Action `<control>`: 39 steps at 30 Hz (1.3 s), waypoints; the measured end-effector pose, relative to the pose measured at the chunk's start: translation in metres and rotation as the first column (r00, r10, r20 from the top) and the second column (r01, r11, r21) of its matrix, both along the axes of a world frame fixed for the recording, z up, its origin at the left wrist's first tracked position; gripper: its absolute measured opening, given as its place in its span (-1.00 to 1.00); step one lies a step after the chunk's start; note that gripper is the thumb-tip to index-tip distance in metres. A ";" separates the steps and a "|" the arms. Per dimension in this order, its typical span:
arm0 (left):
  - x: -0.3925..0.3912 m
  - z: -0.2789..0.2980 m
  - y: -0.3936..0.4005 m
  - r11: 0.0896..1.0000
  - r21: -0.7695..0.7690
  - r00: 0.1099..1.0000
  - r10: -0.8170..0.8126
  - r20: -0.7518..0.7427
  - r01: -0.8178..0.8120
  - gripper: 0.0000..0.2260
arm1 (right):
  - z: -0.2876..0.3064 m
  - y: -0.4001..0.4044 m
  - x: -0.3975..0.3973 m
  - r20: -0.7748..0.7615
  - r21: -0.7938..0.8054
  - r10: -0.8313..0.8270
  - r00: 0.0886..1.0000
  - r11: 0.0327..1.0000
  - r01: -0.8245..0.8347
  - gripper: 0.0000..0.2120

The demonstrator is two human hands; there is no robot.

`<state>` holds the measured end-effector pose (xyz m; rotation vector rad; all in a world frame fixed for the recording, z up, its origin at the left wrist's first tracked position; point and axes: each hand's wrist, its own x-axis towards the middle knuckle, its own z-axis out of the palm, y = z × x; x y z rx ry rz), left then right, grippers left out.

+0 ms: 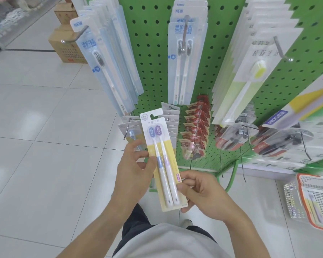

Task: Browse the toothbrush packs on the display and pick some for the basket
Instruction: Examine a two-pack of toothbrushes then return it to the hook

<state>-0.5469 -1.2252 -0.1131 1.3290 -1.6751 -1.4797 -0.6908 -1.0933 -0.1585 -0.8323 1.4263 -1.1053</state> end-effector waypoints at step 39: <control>-0.013 0.003 0.001 1.000 -0.017 0.996 -0.016 -0.083 0.015 -0.84 | 0.009 -0.011 -0.003 0.078 -0.164 -0.290 0.954 0.940 0.300 -0.60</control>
